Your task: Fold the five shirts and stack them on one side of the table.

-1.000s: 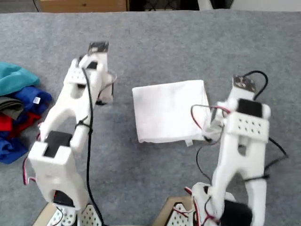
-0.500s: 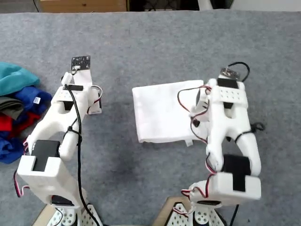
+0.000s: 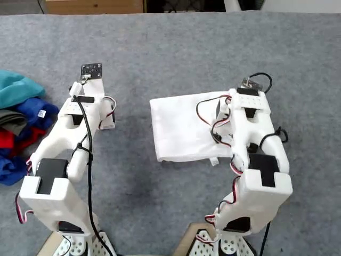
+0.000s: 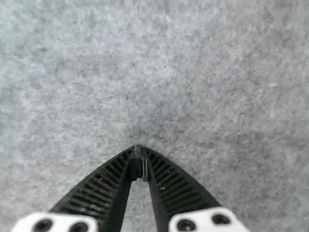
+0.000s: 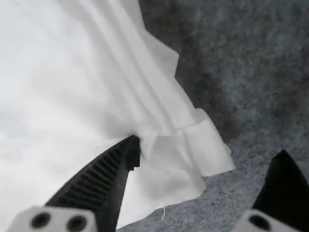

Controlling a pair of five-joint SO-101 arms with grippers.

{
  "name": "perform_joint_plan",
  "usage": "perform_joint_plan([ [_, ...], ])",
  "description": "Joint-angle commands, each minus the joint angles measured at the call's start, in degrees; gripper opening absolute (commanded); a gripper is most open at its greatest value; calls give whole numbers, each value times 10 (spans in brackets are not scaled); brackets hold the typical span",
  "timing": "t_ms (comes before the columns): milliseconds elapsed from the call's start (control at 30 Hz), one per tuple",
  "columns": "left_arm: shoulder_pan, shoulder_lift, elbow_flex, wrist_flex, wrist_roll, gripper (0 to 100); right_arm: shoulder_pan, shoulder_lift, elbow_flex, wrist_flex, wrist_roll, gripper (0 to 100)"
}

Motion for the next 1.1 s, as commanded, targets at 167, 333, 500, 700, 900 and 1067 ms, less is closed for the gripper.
perform_joint_plan([
  [167, 7, -32, 0, -8, -4, 30, -10, 29, -20, -11, 19, 195],
  [333, 5, -32, 0, -8, -4, 30, -5, 27, -21, -11, 38, 15],
  [500, 4, -32, 0, -8, -4, 30, -8, 25, -25, -11, 43, 14],
  [700, 3, -32, 0, -8, -4, 30, -5, 25, -88, 18, 69, 15],
  [900, 3, -32, 0, -9, -4, 30, -4, 28, -218, 87, 130, 15],
  [1067, 3, -32, 0, -9, -4, 30, 20, 31, -323, 90, 199, 15],
])
